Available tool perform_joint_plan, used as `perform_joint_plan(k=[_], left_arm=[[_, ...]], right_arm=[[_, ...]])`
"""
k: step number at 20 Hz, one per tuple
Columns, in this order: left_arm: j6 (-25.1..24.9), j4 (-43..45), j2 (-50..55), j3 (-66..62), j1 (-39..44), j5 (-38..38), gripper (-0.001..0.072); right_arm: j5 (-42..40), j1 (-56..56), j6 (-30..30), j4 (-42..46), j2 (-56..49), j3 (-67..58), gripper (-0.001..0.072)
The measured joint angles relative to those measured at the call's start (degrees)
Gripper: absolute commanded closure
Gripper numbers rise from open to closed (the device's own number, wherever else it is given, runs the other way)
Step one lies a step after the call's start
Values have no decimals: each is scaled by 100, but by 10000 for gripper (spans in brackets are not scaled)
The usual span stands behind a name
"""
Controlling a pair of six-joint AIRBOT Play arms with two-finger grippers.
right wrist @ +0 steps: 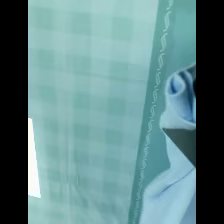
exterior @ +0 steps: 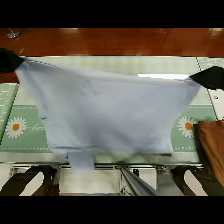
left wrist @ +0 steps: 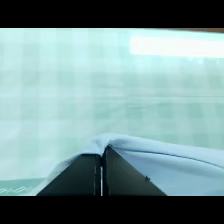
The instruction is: Fold the shirts.
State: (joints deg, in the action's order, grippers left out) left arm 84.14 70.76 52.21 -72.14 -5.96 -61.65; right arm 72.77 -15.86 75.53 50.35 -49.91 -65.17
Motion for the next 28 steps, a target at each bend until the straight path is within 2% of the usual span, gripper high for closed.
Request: perform_joint_plan(k=[5,8,9,10,11,15,20,24,28], left_arm=[[63,-824,1344,275,7,1298,684],[79,-1423,2026,317,90,1759,679],[79,-1554,2199,323,133,1880,599],[76,-1679,2354,328,179,1939,325],[79,-1775,2468,328,223,2006,11],[74,-1886,2673,214,168,1714,2],[-367,-1185,2621,-42,-564,-15,2],[-603,-887,2127,531,-1233,-876,2],[-507,-785,1414,1875,-1954,-1156,3]], right_arm=[[-774,7,-407,-1051,-2076,-367,692],[-1054,136,-404,-1502,-3268,-1010,685],[-1115,203,-354,-1585,-3593,-1237,496],[-1191,273,-219,-1672,-3917,-1480,213],[-1237,328,-98,-1718,-4177,-1690,79],[-1220,308,262,-1832,-4708,-2236,81],[-470,-402,234,-1681,-4360,-2406,81],[494,-946,52,-621,-3637,-2151,76],[343,-1403,-22,98,-2524,-723,76]])
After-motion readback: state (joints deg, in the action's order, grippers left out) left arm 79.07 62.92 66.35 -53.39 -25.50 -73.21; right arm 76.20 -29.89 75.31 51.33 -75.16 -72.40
